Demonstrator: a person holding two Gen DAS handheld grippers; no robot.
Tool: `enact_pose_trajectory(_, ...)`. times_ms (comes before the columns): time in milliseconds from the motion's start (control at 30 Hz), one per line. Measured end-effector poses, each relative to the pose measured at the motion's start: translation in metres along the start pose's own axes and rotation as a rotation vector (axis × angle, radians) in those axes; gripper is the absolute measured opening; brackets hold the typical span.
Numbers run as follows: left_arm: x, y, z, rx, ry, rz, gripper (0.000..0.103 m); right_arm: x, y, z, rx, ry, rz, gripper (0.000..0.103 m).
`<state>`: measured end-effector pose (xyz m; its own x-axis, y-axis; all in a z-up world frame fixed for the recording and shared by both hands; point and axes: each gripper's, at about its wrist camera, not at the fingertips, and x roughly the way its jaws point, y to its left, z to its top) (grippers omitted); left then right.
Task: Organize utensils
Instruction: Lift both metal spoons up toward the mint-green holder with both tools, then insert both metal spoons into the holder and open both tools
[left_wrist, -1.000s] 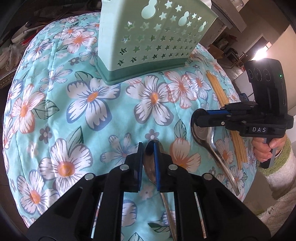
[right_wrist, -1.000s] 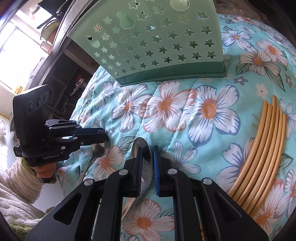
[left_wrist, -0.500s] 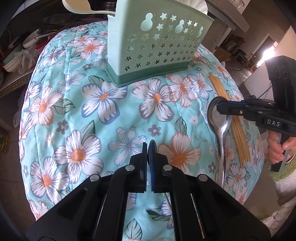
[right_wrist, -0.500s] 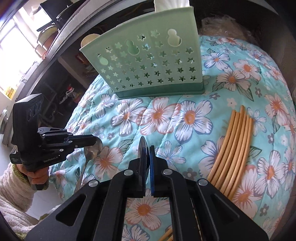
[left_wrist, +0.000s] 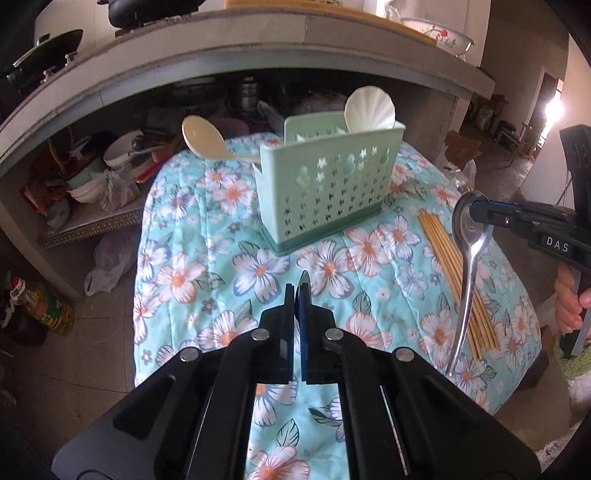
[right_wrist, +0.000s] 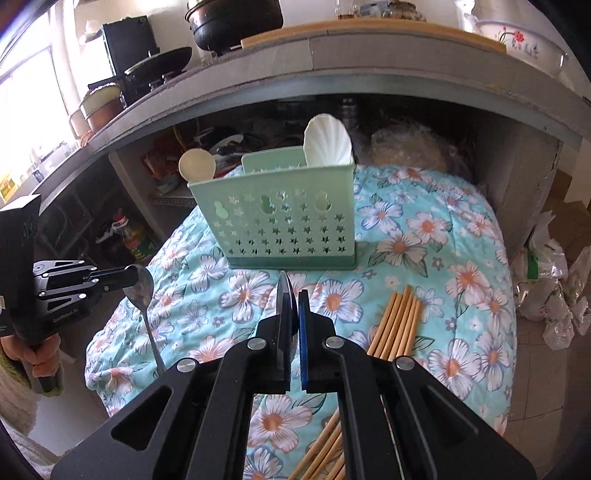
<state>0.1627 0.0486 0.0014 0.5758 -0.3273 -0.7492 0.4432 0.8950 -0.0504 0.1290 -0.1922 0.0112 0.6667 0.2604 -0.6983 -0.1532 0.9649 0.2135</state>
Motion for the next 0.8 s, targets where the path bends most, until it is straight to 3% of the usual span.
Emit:
enact_pose_trajectory(167,-0.04,0.009,0.04,-0.067,-0.147,0.012,0.002,-0.027,-0.003,0.007,0.013,-0.066,-0.006,0.004)
enact_pose_trajectory(433,-0.097,0.033,0.115,-0.18,-0.393,0.047,0.001,-0.034,-0.013,0.001,0.046,-0.074,0.0,0.004)
enact_pose_trajectory(633,-0.082,0.042,0.152,-0.225,-0.448,0.12,0.001,-0.033,-0.025,-0.002,0.077,-0.07,0.009,0.004)
enact_pose_trajectory(800,-0.037,0.042,0.161,-0.227,-0.4,0.174,0.001,-0.029,-0.036,-0.003,0.103,-0.057,0.013,0.004)
